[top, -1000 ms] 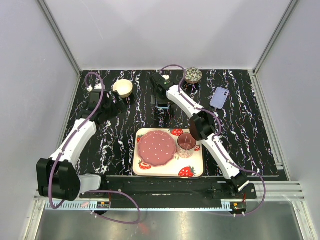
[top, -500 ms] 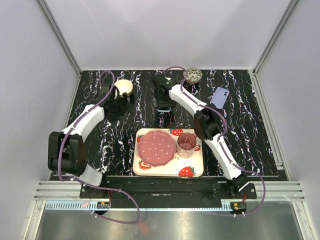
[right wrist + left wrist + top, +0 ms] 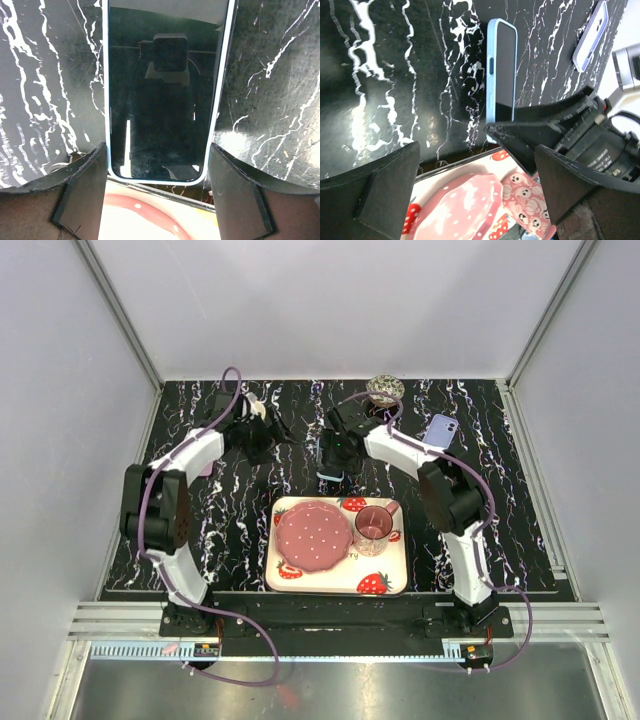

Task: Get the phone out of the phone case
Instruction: Pick up the phone at the center of the board.

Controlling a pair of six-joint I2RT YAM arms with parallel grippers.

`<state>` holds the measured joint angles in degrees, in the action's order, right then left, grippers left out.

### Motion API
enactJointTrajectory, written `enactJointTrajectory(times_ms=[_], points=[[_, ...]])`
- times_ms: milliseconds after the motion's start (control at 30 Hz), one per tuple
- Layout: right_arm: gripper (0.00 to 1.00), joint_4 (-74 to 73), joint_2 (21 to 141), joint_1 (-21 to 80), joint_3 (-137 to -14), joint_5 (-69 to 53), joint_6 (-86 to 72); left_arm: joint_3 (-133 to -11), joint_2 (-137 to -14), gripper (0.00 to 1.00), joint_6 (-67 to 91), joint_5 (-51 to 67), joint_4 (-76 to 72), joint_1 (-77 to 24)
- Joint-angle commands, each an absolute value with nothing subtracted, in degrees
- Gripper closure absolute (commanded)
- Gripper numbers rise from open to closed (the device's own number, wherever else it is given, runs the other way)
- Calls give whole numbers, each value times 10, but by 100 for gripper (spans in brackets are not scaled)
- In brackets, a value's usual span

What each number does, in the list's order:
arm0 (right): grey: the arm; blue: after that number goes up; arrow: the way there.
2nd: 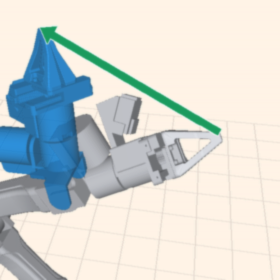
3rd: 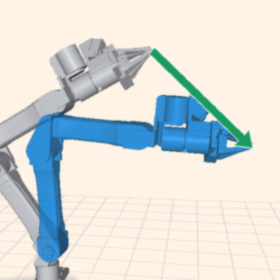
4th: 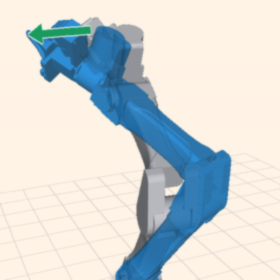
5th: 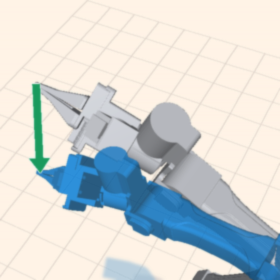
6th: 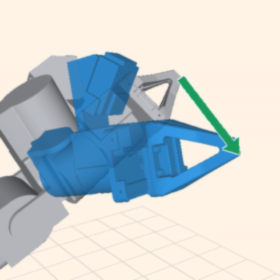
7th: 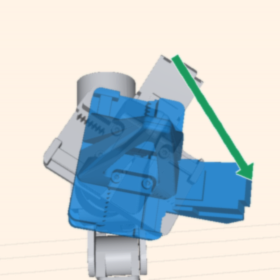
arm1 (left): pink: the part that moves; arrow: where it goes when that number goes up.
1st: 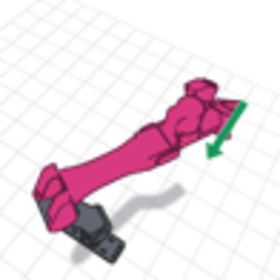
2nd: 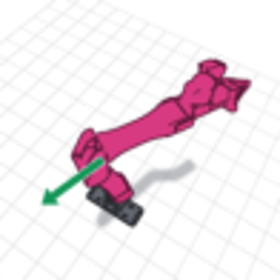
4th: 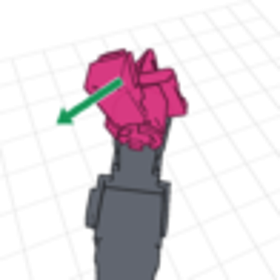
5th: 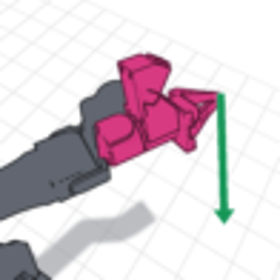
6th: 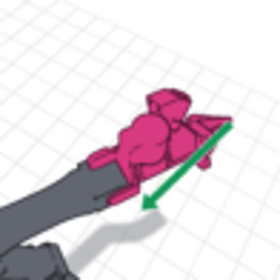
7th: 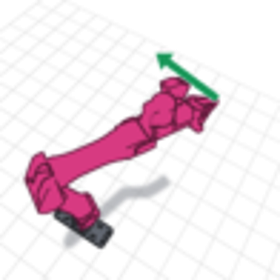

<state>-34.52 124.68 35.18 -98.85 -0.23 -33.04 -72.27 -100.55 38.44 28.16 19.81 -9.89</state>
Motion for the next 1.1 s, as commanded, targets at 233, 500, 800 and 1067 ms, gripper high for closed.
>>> enactJointTrajectory(times_ms=[233, 500, 800, 1067], points=[[73, -144, 1162, 307, -872, -142, -434, -880, -1149, 8, 446, 338, 241, -127], [75, -123, 1162, 307, -867, -177, -440, -939, -1222, 14, 431, 366, 230, -162], [76, -124, 1157, 306, -864, -192, -428, -1031, -1302, 36, 415, 356, 273, -181], [73, -128, 1156, 307, -863, -201, -412, -1043, -1311, 100, 414, 353, 277, -181]])
